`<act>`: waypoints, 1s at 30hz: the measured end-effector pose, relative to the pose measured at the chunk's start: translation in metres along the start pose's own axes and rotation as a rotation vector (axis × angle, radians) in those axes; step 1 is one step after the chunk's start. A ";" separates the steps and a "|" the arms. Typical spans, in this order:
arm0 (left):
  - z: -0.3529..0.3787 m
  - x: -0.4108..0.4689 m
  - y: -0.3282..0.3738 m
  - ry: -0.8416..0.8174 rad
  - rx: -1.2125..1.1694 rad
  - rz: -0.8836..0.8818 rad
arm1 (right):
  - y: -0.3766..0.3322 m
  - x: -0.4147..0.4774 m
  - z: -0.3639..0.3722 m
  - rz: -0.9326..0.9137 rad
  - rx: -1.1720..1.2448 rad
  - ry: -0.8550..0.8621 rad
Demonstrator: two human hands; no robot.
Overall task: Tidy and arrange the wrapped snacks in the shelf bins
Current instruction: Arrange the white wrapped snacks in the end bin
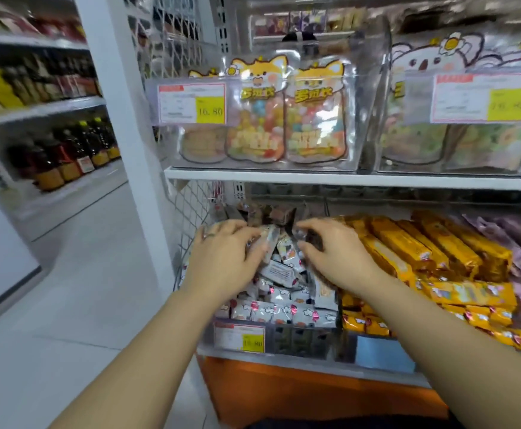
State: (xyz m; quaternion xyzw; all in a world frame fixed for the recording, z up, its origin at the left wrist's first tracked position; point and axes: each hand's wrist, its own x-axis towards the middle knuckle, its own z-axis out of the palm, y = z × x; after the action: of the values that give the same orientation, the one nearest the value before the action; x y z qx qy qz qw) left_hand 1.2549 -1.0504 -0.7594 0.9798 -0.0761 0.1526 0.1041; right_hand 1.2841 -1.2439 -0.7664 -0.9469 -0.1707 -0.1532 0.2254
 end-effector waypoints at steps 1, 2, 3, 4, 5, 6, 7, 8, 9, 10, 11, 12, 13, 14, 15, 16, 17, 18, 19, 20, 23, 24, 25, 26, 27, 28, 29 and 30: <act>0.001 0.001 -0.002 -0.023 0.009 -0.002 | -0.001 0.006 0.003 0.002 0.020 -0.025; 0.002 0.002 -0.002 -0.055 0.028 0.004 | -0.002 0.012 0.005 0.004 0.034 -0.049; 0.004 0.003 -0.004 -0.091 0.041 0.006 | -0.003 0.020 0.008 0.009 0.041 -0.074; 0.006 0.003 -0.005 -0.121 0.048 0.008 | -0.005 0.028 0.012 0.016 0.033 -0.098; 0.008 0.004 -0.007 -0.144 0.049 0.010 | -0.006 0.036 0.015 0.021 0.015 -0.133; 0.010 0.005 -0.008 -0.157 0.048 0.011 | -0.008 0.044 0.017 0.019 0.000 -0.177; 0.012 0.006 -0.009 -0.162 0.046 0.015 | -0.009 0.051 0.019 0.014 -0.005 -0.231; 0.012 0.007 -0.010 -0.163 0.043 0.021 | -0.011 0.057 0.021 0.003 -0.002 -0.283; 0.013 0.008 -0.011 -0.161 0.034 0.028 | -0.012 0.063 0.023 -0.010 0.009 -0.324; 0.013 0.009 -0.012 -0.159 0.019 0.038 | -0.012 0.067 0.025 -0.030 0.015 -0.348; 0.014 0.010 -0.013 -0.159 0.005 0.054 | -0.011 0.070 0.027 -0.051 -0.002 -0.356; 0.014 0.010 -0.014 -0.161 -0.004 0.072 | -0.007 0.072 0.028 -0.060 -0.057 -0.347; 0.015 0.010 -0.015 -0.164 -0.004 0.095 | -0.003 0.073 0.029 -0.059 -0.137 -0.313; 0.016 0.010 -0.016 -0.172 0.002 0.115 | 0.002 0.072 0.028 -0.056 -0.209 -0.262; 0.017 0.010 -0.017 -0.181 0.010 0.130 | 0.006 0.070 0.027 -0.059 -0.243 -0.210; 0.019 0.011 -0.018 -0.188 0.018 0.136 | 0.009 0.067 0.025 -0.051 -0.226 -0.163; 0.021 0.012 -0.020 -0.186 0.020 0.131 | 0.011 0.064 0.023 -0.032 -0.187 -0.118; 0.023 0.013 -0.020 -0.170 0.012 0.117 | 0.014 0.061 0.021 -0.018 -0.159 -0.064; 0.025 0.014 -0.021 -0.145 0.001 0.102 | 0.016 0.060 0.019 0.000 -0.147 -0.016; 0.026 0.015 -0.021 -0.114 -0.013 0.089 | 0.018 0.058 0.018 0.021 -0.140 0.025; 0.029 0.017 -0.018 -0.025 -0.068 0.057 | 0.024 0.055 0.014 0.081 -0.067 0.111; 0.030 0.018 -0.017 -0.002 -0.088 0.040 | 0.026 0.053 0.014 0.099 -0.032 0.137; 0.030 0.018 -0.017 0.020 -0.112 0.019 | 0.028 0.050 0.013 0.113 -0.006 0.163; 0.031 0.019 -0.016 0.045 -0.138 -0.001 | 0.029 0.047 0.012 0.118 0.005 0.186; 0.031 0.019 -0.015 0.074 -0.165 -0.019 | 0.028 0.044 0.012 0.112 0.004 0.203; 0.030 0.019 -0.013 0.106 -0.194 -0.036 | 0.028 0.041 0.012 0.099 -0.001 0.220; 0.028 0.019 -0.012 0.141 -0.223 -0.052 | 0.027 0.039 0.012 0.087 -0.003 0.232; 0.026 0.019 -0.011 0.173 -0.245 -0.066 | 0.027 0.036 0.012 0.081 -0.004 0.240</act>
State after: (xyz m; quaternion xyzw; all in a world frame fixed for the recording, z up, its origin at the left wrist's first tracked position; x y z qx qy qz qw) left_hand 1.2817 -1.0482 -0.7799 0.9450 -0.0527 0.2225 0.2338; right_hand 1.3296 -1.2516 -0.7730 -0.9282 -0.1036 -0.2566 0.2486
